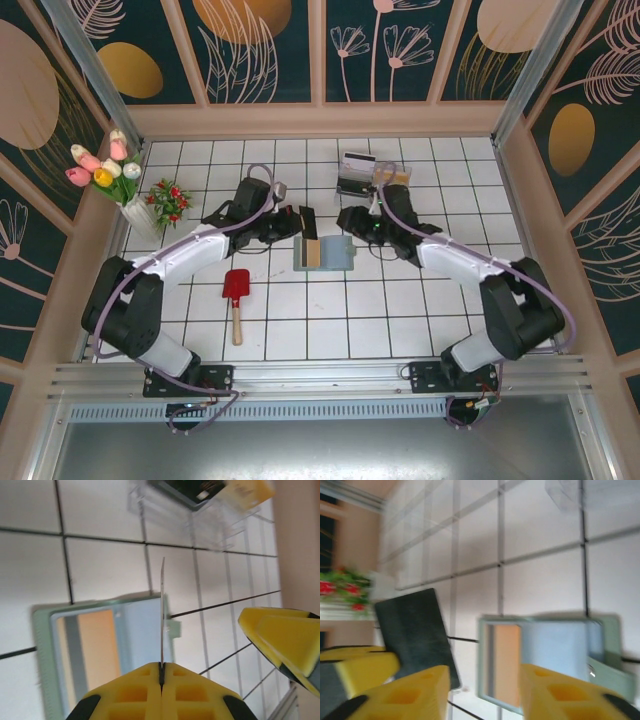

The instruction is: Take the credit cards out of the card holder

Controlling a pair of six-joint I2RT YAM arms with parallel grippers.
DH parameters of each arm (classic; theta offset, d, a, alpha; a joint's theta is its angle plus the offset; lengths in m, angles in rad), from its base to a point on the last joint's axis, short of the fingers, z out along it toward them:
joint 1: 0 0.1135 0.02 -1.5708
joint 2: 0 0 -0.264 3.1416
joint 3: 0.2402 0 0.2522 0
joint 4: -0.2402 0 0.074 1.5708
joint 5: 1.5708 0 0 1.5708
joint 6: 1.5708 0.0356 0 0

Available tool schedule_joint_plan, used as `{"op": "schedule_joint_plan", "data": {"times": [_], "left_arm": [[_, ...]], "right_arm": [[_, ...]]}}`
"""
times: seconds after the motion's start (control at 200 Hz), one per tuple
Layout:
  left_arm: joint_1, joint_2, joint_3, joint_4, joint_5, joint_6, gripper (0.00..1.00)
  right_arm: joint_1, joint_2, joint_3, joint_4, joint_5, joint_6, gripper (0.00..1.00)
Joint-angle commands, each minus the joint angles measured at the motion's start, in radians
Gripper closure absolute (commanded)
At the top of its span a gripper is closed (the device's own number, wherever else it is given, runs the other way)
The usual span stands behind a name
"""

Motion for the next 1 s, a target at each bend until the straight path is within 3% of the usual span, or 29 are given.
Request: {"op": "schedule_joint_plan", "data": {"times": [0.0,0.23,0.455,0.866,0.996], "left_arm": [[0.005,-0.039,0.005,0.179,0.093,-0.083,1.0],[0.004,-0.034,-0.036,0.524,0.245,-0.317,0.99],[0.004,-0.046,-0.051,0.649,0.308,-0.428,0.99],[0.004,-0.064,-0.098,0.778,0.32,-0.562,0.99],[0.005,-0.091,-0.104,0.745,0.32,-0.565,0.99]], "right_arm": [[-0.056,-0.059,-0.084,0.22,-0.14,0.061,0.48],[-0.102,-0.088,-0.137,0.545,-0.295,0.263,0.4],[-0.102,-0.044,-0.109,0.718,-0.35,0.422,0.43],[-0.069,-0.053,-0.103,0.79,-0.373,0.497,0.7],[-0.069,-0.073,-0.089,0.763,-0.385,0.477,0.81]]}}
